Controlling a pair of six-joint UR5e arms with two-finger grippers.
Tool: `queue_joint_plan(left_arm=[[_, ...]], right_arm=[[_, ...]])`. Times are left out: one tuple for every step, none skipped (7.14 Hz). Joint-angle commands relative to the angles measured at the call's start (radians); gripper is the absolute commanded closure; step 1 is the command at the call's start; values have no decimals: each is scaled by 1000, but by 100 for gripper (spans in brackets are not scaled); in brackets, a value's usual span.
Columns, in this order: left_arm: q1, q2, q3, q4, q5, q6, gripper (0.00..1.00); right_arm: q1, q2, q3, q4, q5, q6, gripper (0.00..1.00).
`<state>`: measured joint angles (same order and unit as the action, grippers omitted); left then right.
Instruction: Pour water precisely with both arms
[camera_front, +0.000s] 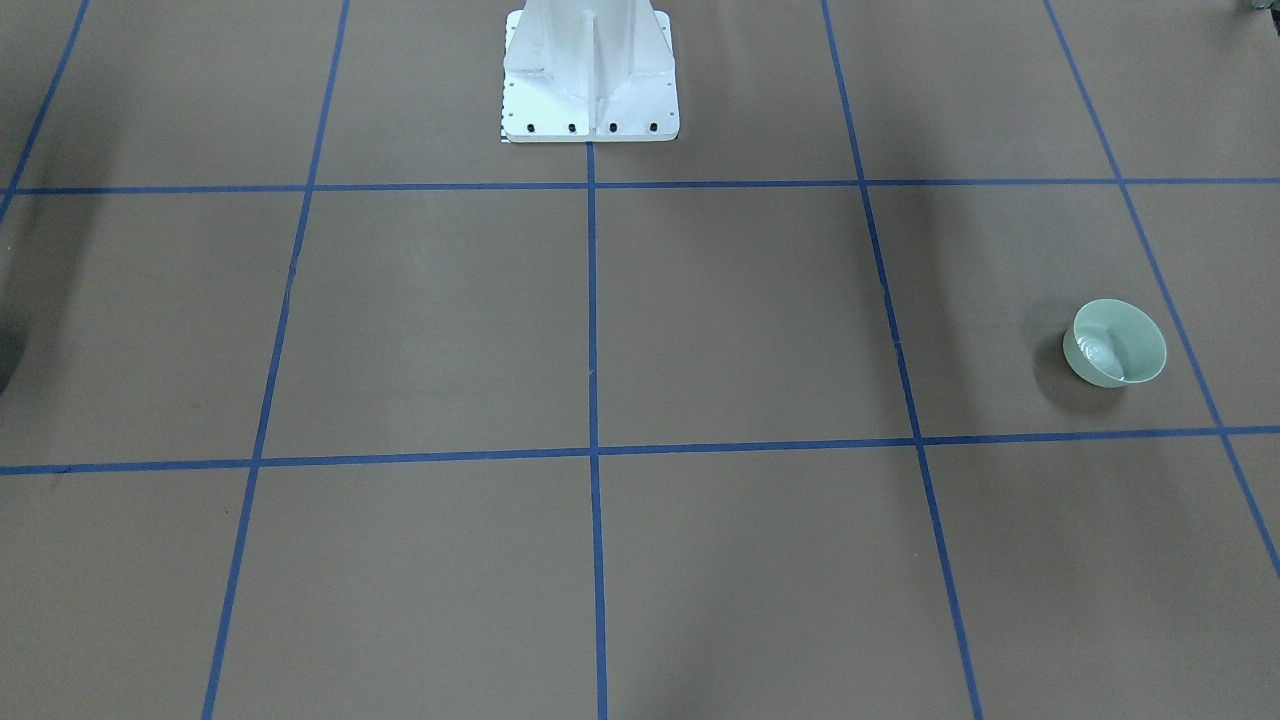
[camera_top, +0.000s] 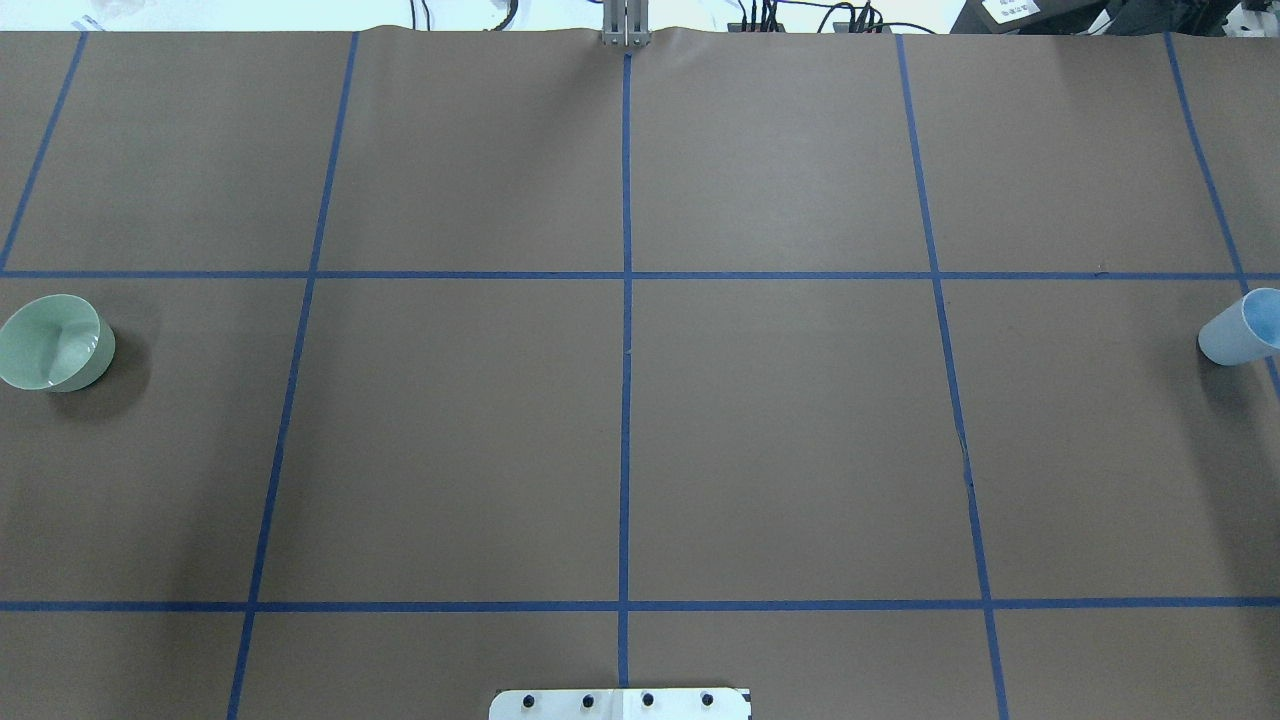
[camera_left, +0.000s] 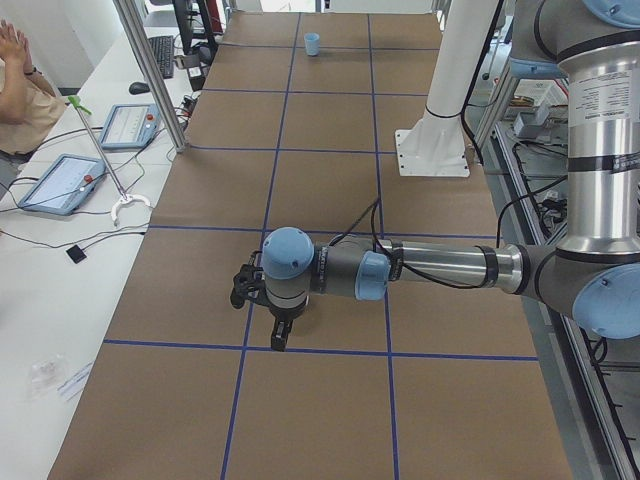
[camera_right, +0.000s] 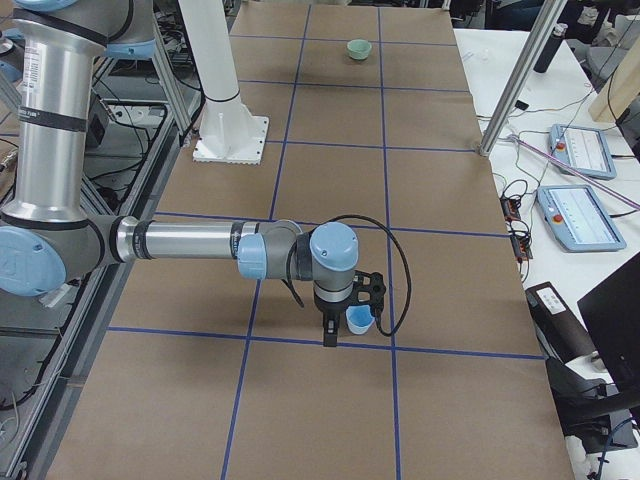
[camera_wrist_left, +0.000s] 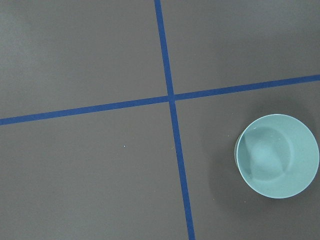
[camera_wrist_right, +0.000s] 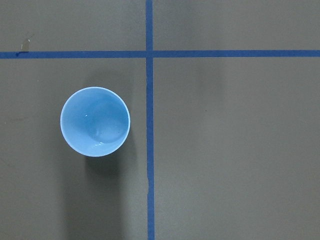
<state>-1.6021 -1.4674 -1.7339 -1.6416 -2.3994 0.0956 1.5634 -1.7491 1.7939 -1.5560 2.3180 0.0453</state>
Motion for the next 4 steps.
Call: queue_joint_plan(left_arm=[[1, -28, -4, -27, -6, -4, 0], [5, -53, 22, -105, -3, -5, 0], [7, -62, 49, -191, -6, -7, 0], [10, -67, 71, -242, -6, -14, 0]], right_arm=[[0, -7, 16, 141, -2, 13, 0], [0, 3, 6, 158, 4, 19, 0], [0, 2, 21, 162, 6, 18, 0], [0, 2, 9, 200, 6, 18, 0]])
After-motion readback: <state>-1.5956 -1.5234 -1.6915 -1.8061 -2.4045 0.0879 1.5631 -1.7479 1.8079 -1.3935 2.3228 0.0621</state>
